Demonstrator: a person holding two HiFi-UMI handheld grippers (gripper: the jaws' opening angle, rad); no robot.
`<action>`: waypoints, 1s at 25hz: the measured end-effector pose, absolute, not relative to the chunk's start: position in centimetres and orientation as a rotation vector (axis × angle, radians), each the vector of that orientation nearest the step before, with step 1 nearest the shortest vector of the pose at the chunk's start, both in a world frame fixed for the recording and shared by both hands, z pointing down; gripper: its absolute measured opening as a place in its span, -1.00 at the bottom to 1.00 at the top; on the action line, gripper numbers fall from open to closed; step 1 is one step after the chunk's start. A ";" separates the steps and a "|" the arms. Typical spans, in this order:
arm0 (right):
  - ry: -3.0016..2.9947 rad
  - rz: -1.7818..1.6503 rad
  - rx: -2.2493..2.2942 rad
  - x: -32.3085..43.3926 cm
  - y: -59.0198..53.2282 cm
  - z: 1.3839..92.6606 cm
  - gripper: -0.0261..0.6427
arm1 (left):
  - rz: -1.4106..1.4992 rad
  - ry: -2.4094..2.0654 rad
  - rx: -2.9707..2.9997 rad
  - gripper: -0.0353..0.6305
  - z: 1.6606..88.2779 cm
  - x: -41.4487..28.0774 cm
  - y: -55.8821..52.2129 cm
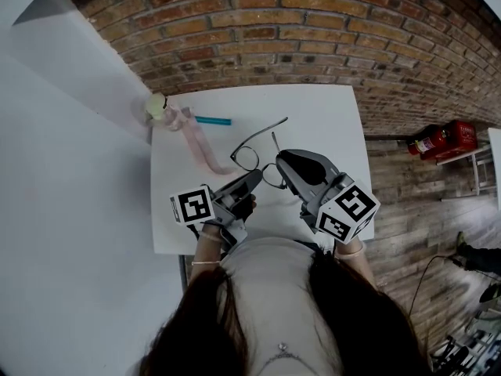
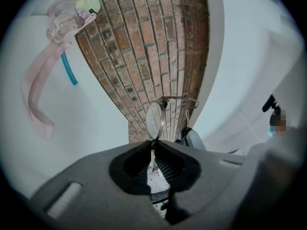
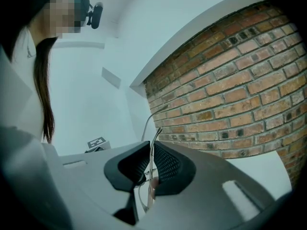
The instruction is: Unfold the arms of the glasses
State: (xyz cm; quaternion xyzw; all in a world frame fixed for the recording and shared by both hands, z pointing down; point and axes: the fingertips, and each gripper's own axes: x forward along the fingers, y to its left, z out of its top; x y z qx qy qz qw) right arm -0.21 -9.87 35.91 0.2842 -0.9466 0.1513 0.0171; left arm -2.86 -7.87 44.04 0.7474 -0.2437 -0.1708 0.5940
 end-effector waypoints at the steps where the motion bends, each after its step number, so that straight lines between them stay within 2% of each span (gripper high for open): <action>1: -2.942 0.472 0.886 -0.2 -9.9 35.9 -0.83 | -0.387 -0.576 1.748 -0.83 44.2 -3.0 -7.9; 13: -2.960 0.502 0.903 0.3 -10.2 35.7 -0.84 | -0.379 -0.609 1.782 -0.82 44.7 -3.8 -8.4; 25: -2.964 0.523 0.923 0.9 -10.4 35.7 -0.84 | -0.488 -0.564 1.676 -0.82 43.9 -3.7 -8.5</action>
